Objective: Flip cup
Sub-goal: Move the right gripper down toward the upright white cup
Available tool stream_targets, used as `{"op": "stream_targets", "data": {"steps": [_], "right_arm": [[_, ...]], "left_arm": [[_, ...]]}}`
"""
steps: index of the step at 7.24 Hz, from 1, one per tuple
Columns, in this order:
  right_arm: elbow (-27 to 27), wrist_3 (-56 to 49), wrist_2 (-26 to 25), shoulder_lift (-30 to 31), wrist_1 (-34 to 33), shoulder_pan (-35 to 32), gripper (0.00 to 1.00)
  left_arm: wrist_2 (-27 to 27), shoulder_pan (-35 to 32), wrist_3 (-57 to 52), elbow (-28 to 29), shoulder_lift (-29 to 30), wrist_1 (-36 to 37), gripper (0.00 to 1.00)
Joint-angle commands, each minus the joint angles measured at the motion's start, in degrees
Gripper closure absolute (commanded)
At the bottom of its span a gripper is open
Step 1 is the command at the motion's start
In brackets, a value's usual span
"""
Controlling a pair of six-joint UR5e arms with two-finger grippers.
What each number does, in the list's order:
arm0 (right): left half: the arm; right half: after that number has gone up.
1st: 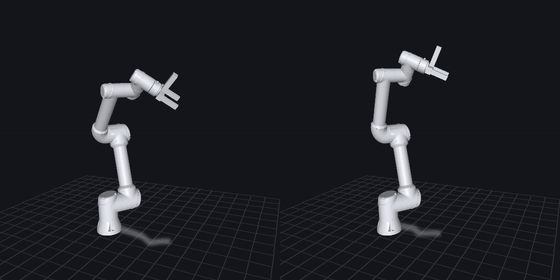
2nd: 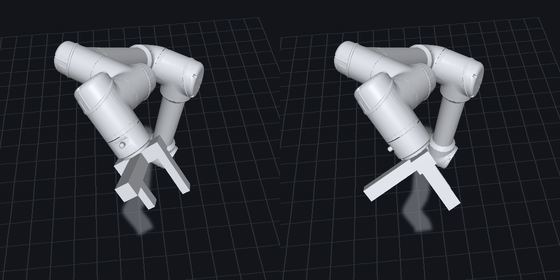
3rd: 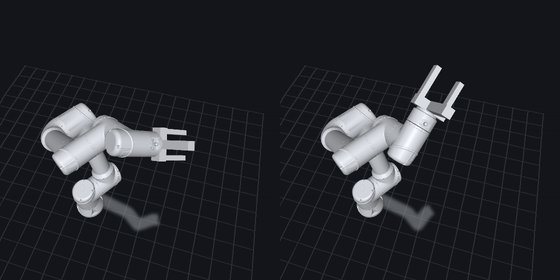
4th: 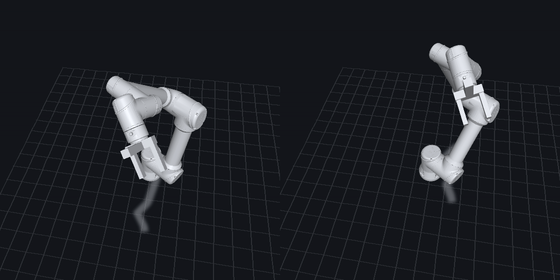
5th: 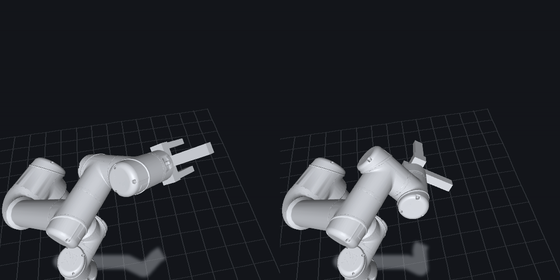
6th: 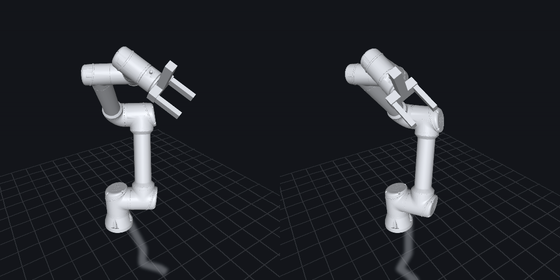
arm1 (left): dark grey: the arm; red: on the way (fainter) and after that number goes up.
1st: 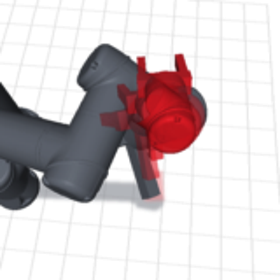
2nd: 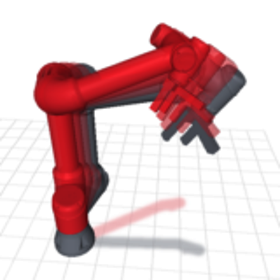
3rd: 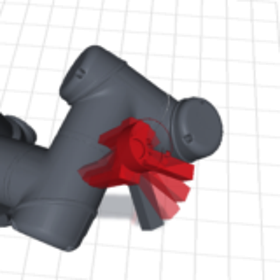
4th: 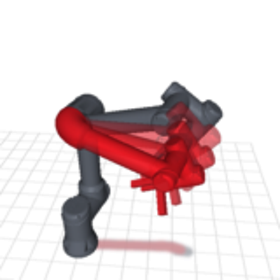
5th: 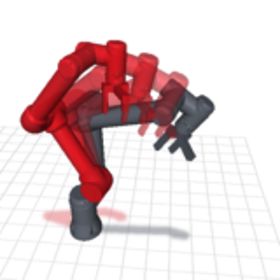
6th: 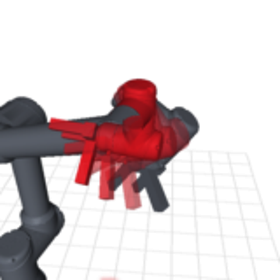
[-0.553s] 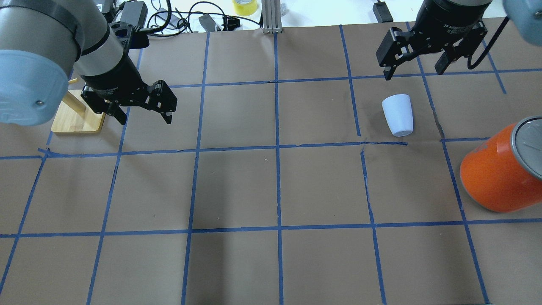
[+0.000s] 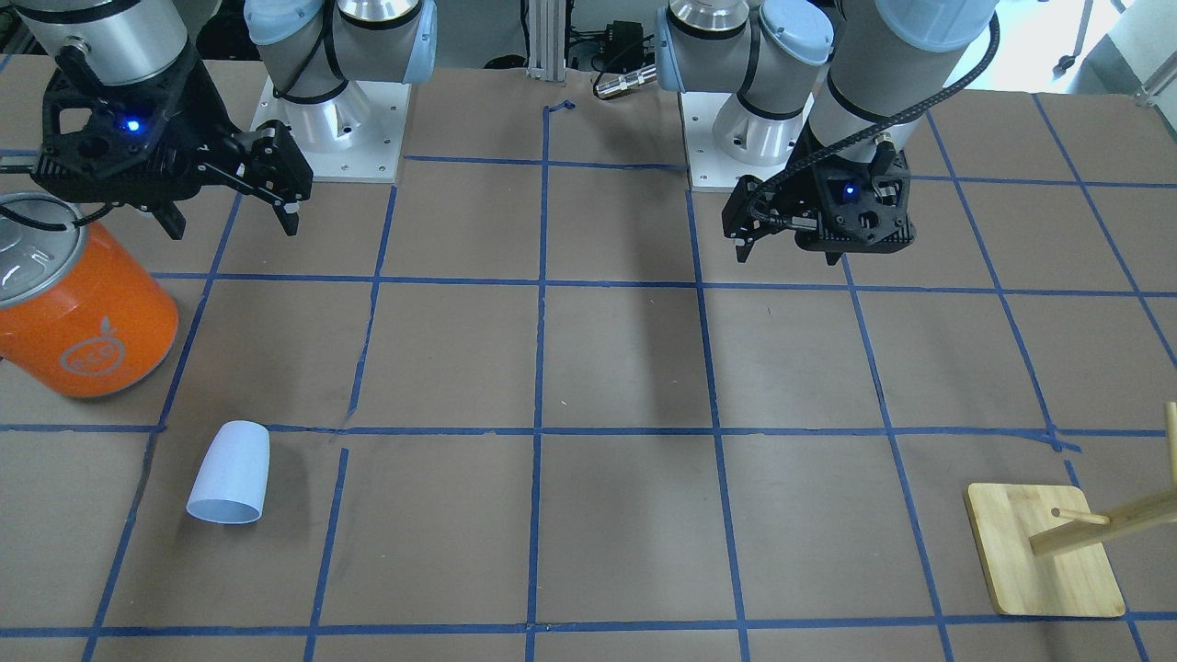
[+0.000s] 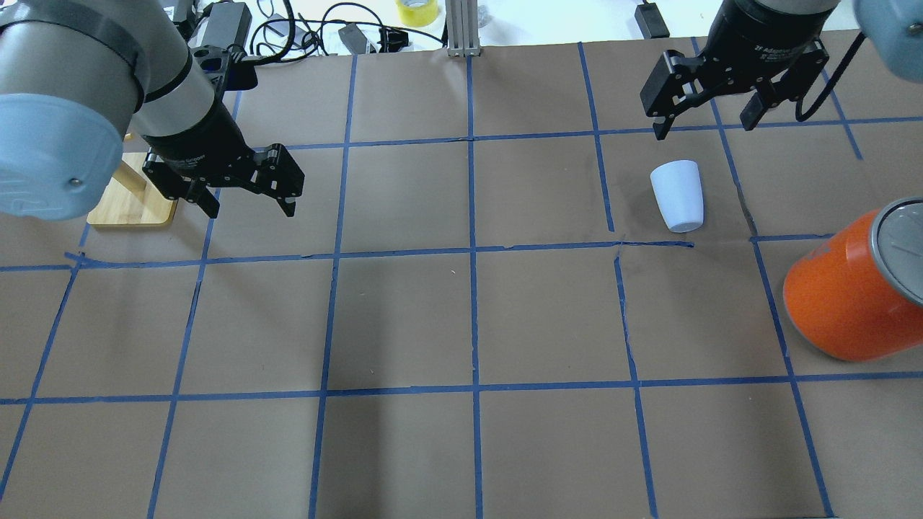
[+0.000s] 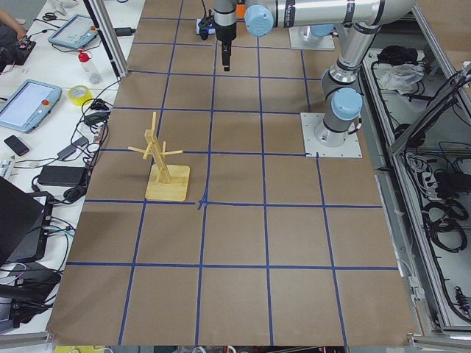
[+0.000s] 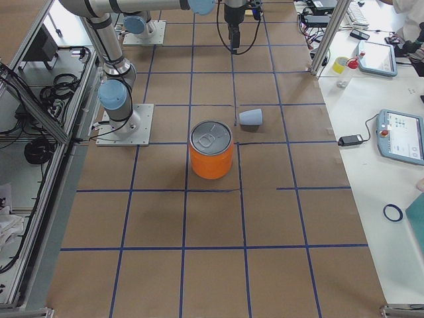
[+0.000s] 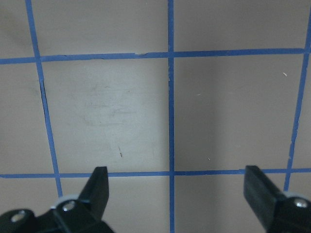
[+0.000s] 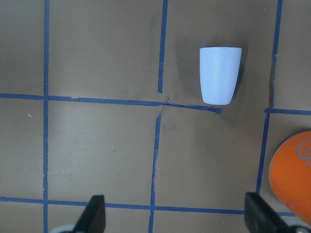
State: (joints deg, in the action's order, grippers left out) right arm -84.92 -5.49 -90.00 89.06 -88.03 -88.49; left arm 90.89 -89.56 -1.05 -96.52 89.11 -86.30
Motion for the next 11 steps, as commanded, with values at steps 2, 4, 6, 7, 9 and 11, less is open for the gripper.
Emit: {"op": "stream_targets", "data": {"steps": [2, 4, 6, 7, 9, 11], "right_arm": [[-0.1, -0.7, 0.8, -0.5, -2.7, 2.0, 0.0], [-0.2, -0.6, 0.2, -7.7, -14.7, 3.7, 0.0], [-0.2, 0.2, 0.0, -15.4, -19.3, 5.1, 0.0], [-0.2, -0.7, 0.8, -18.7, -21.6, 8.5, 0.0], [-1.5, 0.5, 0.4, -24.3, -28.4, 9.3, 0.0], [-6.5, 2.7, 0.6, -25.8, -33.4, 9.3, 0.0]], "left_arm": [[0.0, 0.0, 0.0, 0.7, -0.5, 0.3, 0.0], [-0.2, 0.0, 0.0, 0.8, -0.5, 0.5, 0.0], [-0.3, 0.0, 0.1, 0.8, -0.3, 1.1, 0.0], [-0.3, 0.0, -0.7, 0.9, 0.2, 3.0, 0.0], [-0.4, -0.2, 0.0, 0.2, 0.9, 3.1, 0.0], [-0.2, -0.3, -0.3, 0.1, 0.2, 3.0, 0.0]]}}
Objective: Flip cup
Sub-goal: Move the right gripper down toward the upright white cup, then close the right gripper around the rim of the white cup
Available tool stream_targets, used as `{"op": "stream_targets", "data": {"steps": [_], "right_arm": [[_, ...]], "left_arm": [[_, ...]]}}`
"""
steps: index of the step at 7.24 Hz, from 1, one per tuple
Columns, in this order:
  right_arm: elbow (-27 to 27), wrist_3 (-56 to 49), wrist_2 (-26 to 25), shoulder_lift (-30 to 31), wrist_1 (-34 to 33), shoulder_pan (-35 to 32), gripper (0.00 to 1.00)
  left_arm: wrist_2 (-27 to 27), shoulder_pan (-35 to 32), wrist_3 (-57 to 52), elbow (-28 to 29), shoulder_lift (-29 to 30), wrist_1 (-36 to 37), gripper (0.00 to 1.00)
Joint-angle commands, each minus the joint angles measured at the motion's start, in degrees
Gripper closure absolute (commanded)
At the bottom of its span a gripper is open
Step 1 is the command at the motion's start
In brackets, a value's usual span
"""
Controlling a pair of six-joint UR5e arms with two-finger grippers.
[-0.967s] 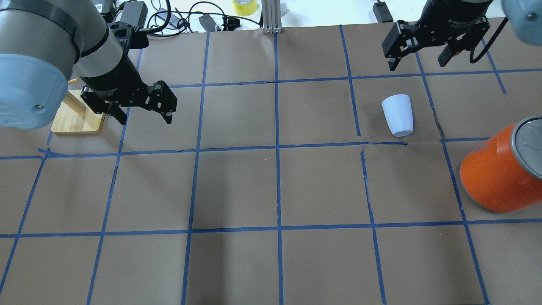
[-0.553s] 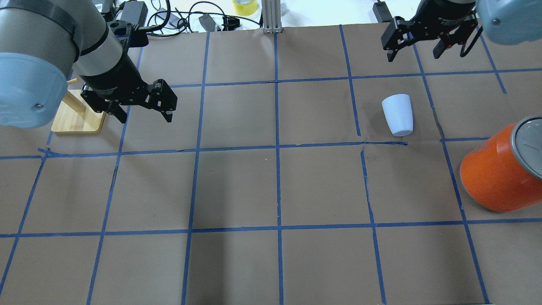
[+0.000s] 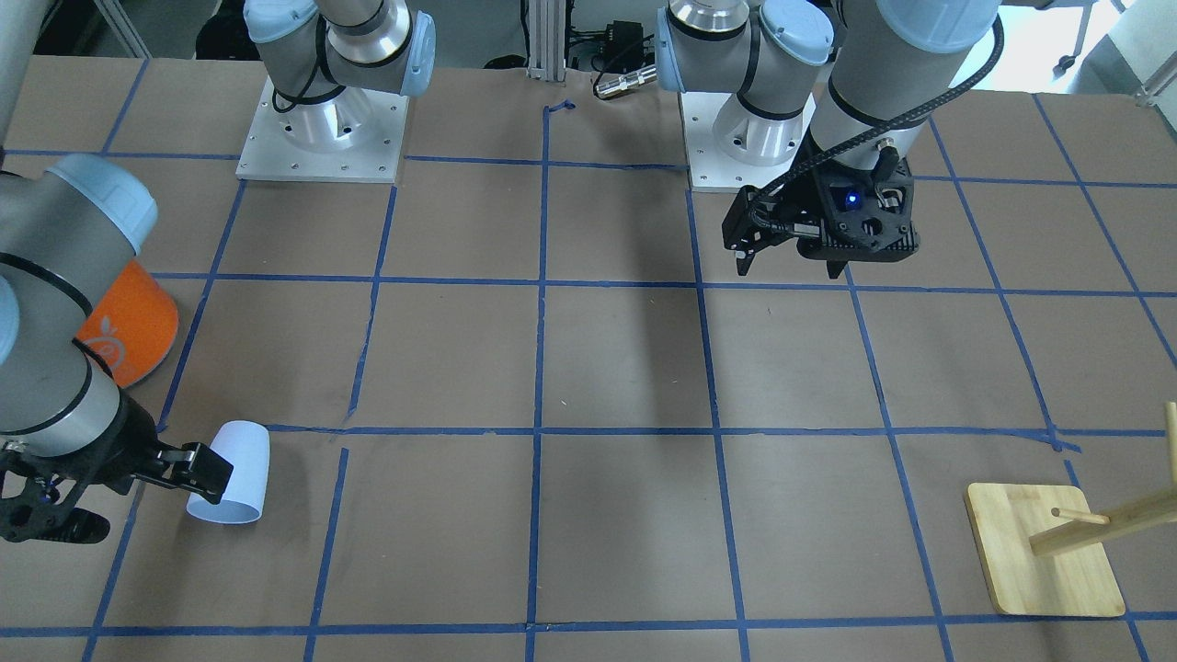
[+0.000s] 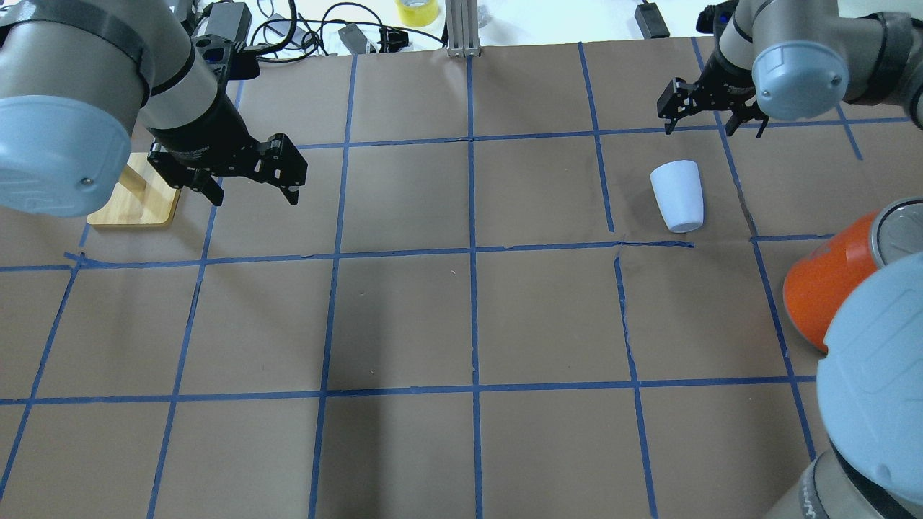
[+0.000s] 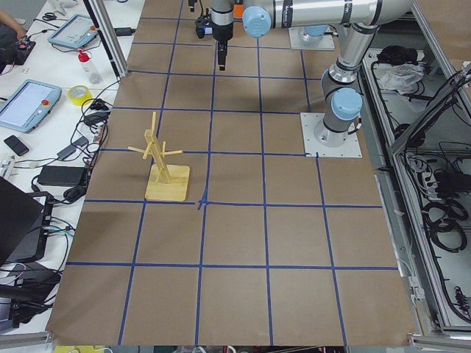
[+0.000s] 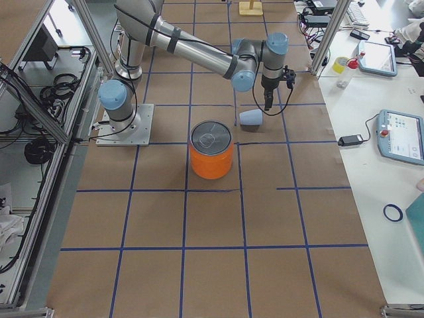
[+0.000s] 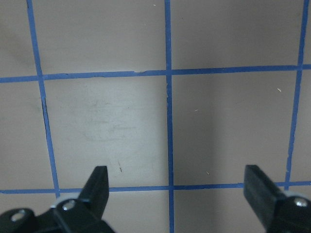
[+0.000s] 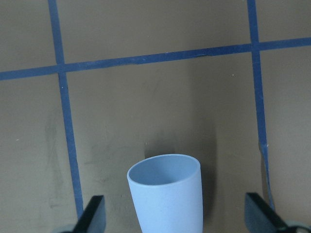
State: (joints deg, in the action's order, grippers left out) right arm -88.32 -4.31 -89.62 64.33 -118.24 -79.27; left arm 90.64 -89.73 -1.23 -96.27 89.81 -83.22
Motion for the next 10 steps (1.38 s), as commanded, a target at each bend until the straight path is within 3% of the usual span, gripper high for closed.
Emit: {"op": "stream_targets", "data": {"steps": [1, 4, 6, 10], "right_arm": [[-5.4, 1.4, 0.3, -2.0, -7.4, 0.1, 0.0], [-6.3, -0.7, 0.5, -3.1, -8.8, 0.1, 0.0], [-6.6, -5.4, 0.7, -3.5, -8.5, 0.1, 0.0], [-9.6, -11.0, 0.3, -3.6, -10.3, 0.2, 0.0]], "left_arm": [[0.1, 0.0, -0.6, 0.4, -1.0, -0.4, 0.0], [-0.6, -0.2, -6.7, 1.4, -2.1, -1.1, 0.0], [-0.1, -0.1, -6.9, 4.0, -3.0, -6.7, 0.0], [0.1, 0.0, -6.8, 3.9, -2.9, -6.6, 0.0]]}}
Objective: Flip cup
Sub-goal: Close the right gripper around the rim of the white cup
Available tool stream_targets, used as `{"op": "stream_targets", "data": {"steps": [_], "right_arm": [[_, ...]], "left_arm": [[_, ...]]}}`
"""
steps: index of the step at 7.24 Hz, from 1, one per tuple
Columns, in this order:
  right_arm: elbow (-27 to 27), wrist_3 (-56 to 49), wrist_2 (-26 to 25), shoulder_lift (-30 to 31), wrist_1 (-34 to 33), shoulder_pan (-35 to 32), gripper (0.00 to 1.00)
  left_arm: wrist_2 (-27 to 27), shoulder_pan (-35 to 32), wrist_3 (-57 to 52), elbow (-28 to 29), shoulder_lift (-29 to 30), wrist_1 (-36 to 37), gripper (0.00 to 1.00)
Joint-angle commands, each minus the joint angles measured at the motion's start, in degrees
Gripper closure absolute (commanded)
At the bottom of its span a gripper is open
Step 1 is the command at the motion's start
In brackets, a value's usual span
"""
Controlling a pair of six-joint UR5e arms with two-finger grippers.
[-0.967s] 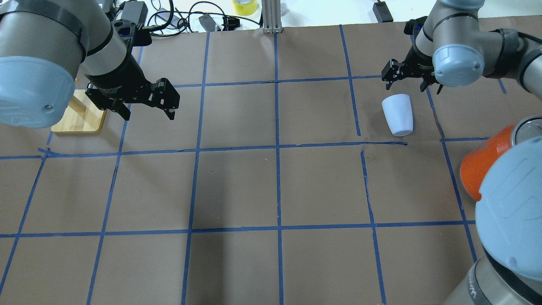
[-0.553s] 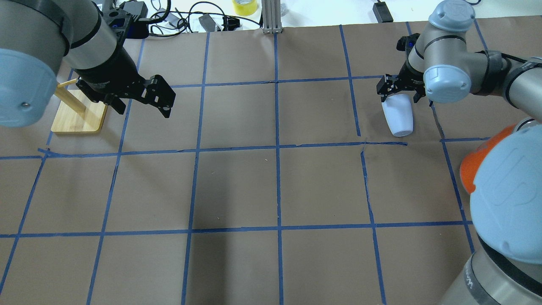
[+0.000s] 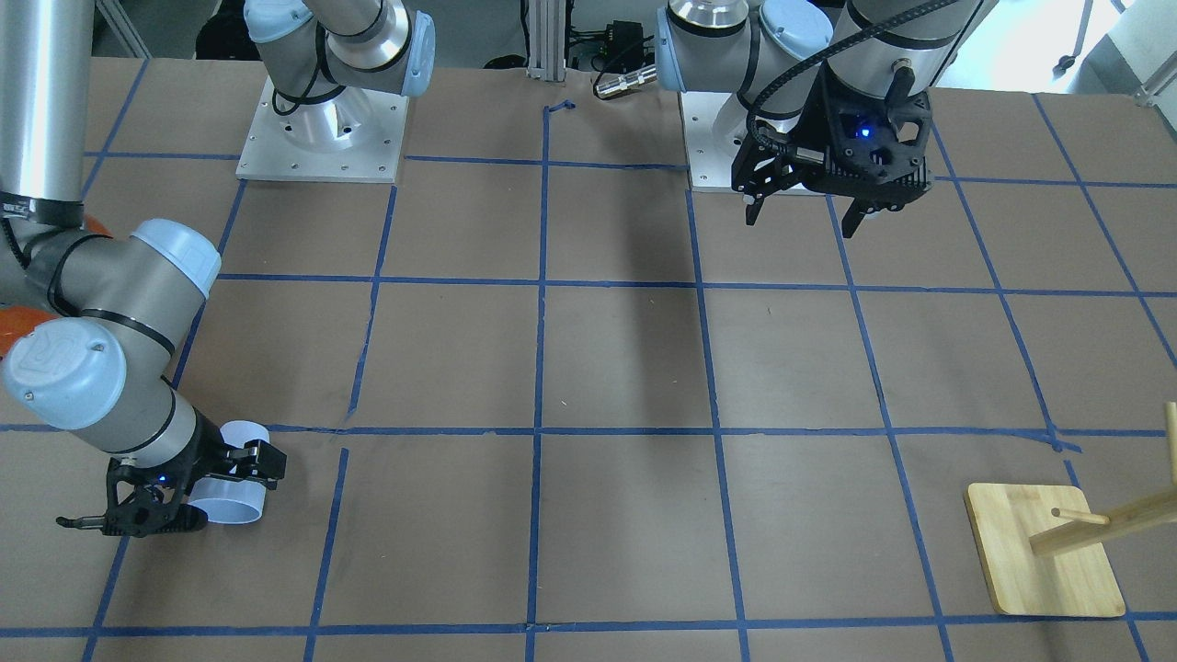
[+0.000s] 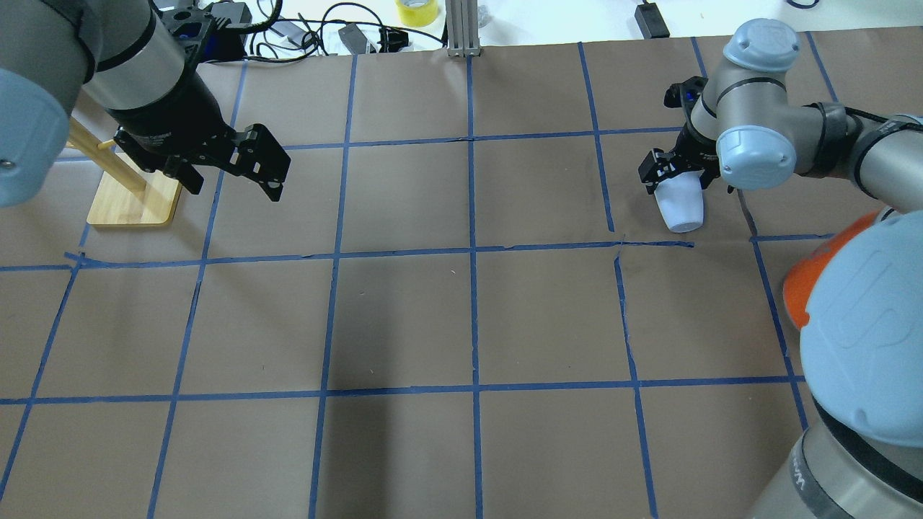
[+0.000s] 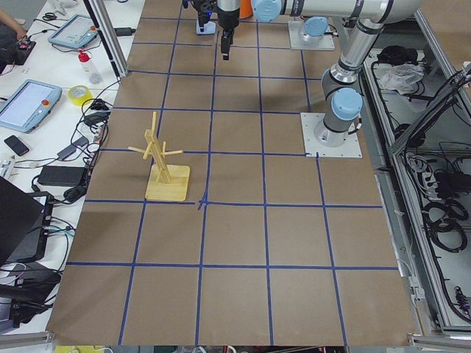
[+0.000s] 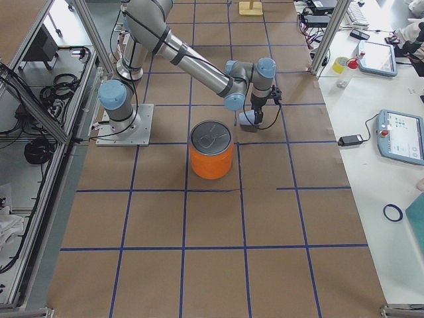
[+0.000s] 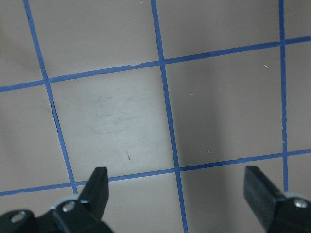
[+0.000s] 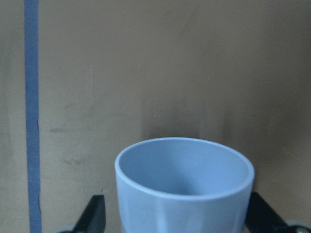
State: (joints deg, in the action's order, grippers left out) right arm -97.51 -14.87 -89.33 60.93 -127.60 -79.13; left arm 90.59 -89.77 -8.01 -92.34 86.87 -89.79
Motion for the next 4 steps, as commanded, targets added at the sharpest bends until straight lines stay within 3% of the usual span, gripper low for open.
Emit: {"op": "stream_targets", "data": {"steps": [1, 2, 3, 4], "right_arm": [[0.0, -0.6, 0.2, -0.7, -1.4, 0.1, 0.05], [0.1, -0.9, 0.4, -1.2, -2.6, 0.1, 0.24], [0.1, -0.9, 0.4, -2.1, -4.7, 0.1, 0.36], [0.3, -0.8, 0.6, -2.0, -4.7, 0.1, 0.88]], "left_arm": [[0.1, 0.0, 0.0, -0.2, 0.1, 0.1, 0.0], [0.3, 0.0, 0.0, -0.5, 0.1, 0.1, 0.0], [0.3, 0.0, 0.0, -0.5, 0.1, 0.2, 0.0], [0.4, 0.0, 0.4, -0.6, 0.1, 0.3, 0.0]]}}
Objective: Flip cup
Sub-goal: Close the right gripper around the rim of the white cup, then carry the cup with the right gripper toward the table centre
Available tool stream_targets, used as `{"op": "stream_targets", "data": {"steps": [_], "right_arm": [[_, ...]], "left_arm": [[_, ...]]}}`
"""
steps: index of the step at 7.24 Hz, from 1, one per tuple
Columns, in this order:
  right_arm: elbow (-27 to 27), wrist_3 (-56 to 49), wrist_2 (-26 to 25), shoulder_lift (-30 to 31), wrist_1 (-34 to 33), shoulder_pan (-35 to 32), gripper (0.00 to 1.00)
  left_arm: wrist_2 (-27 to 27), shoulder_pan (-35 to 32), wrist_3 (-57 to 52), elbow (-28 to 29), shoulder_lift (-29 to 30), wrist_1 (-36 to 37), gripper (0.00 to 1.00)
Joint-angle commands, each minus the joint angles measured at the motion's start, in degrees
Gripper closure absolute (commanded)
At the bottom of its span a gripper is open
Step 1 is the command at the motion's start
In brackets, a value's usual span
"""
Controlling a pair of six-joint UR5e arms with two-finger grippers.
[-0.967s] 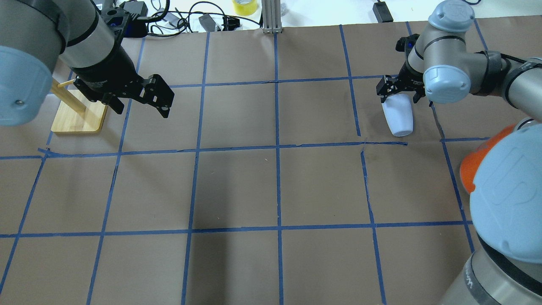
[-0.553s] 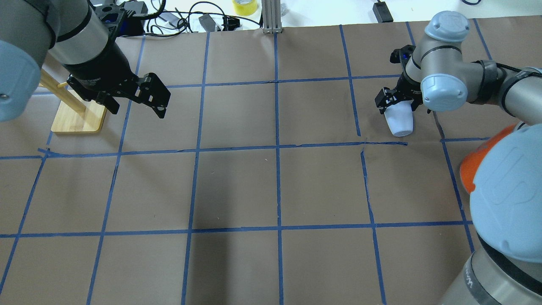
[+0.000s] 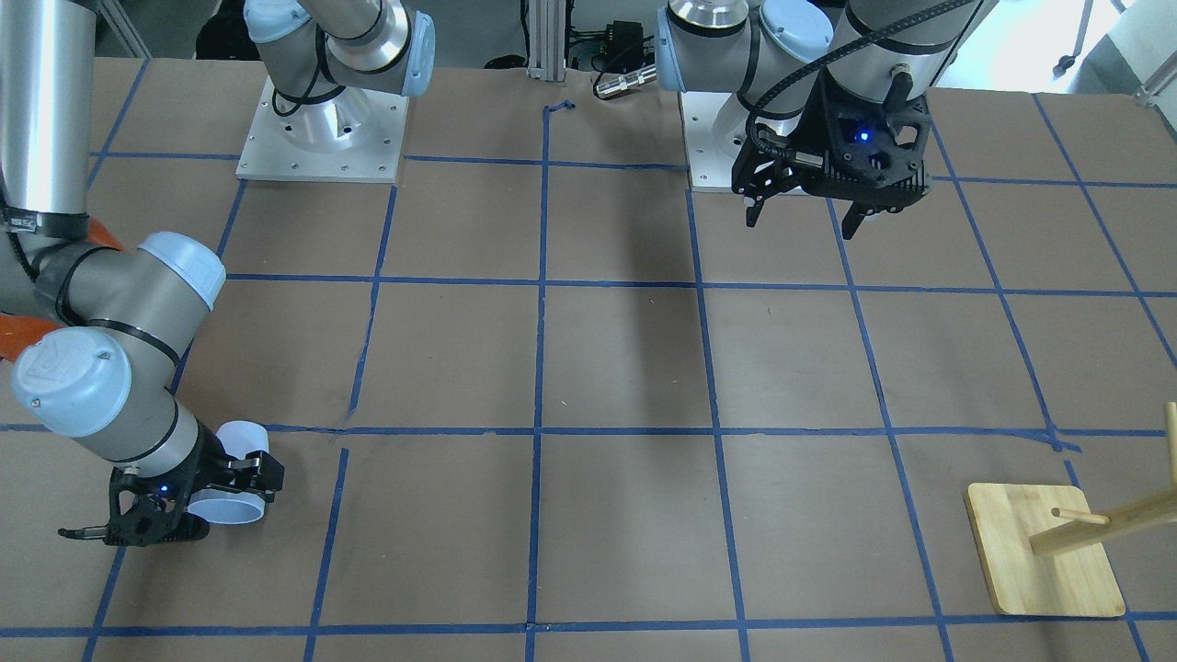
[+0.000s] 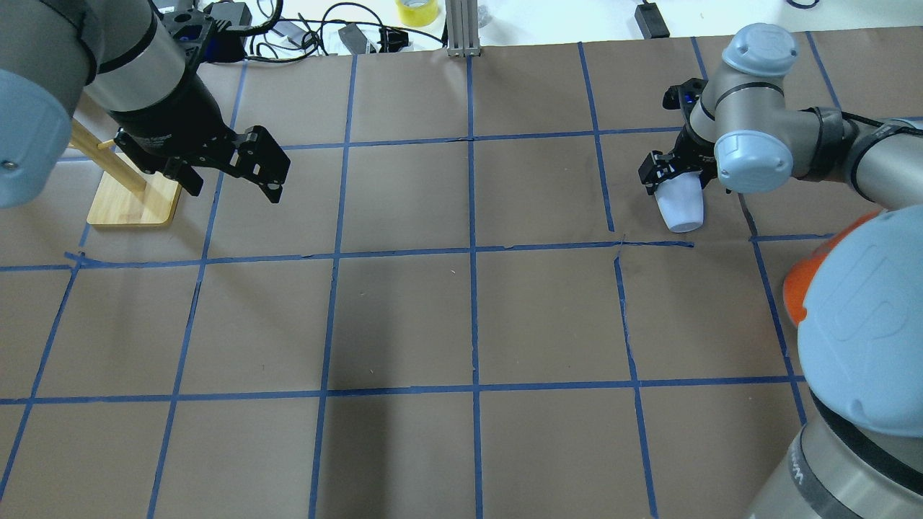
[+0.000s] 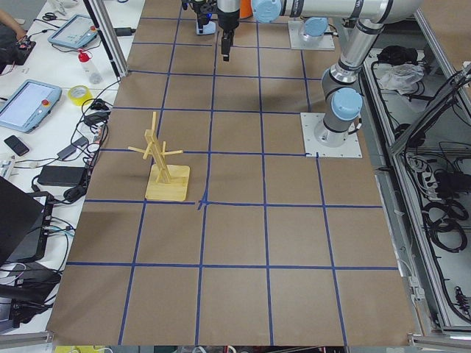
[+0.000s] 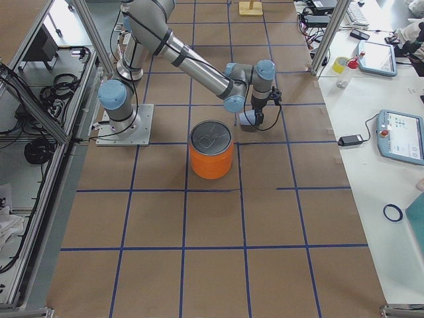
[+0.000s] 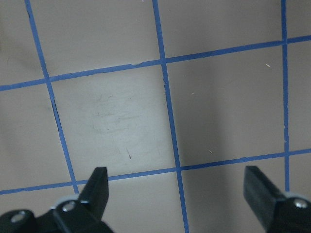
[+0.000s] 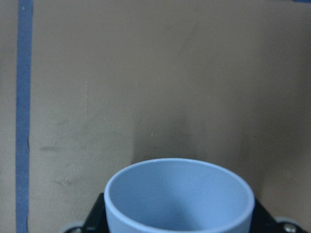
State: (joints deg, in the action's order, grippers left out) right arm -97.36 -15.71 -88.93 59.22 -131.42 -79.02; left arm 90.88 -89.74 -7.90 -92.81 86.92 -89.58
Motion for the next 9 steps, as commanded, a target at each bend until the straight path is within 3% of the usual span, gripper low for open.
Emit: {"op": "stream_targets", "data": {"steps": [1, 4, 5, 8, 9], "right_arm": [[0.2, 0.1, 0.2, 0.1, -0.6, 0.0, 1.0], [0.1, -4.1, 2.6, 4.8, 1.5, -2.4, 1.0], [0.2, -9.6, 2.7, 5.5, 1.6, -6.4, 1.0], [1.0, -10.6, 5.0, 6.1, 0.8, -21.0, 1.0], [2.1, -14.1, 4.6, 5.6, 0.7, -24.5, 1.0]], "left_arm": [[0.0, -0.1, 0.5, -0.3, -0.1, -0.5, 0.0], [0.0, -0.1, 0.5, -0.4, -0.6, -0.6, 0.0], [0.0, -0.1, 0.5, -0.4, -0.7, -0.7, 0.0], [0.4, 1.3, -0.2, 0.3, -0.2, -1.2, 0.0], [3.5, 3.8, -1.4, 0.5, 0.5, -0.8, 0.0]]}}
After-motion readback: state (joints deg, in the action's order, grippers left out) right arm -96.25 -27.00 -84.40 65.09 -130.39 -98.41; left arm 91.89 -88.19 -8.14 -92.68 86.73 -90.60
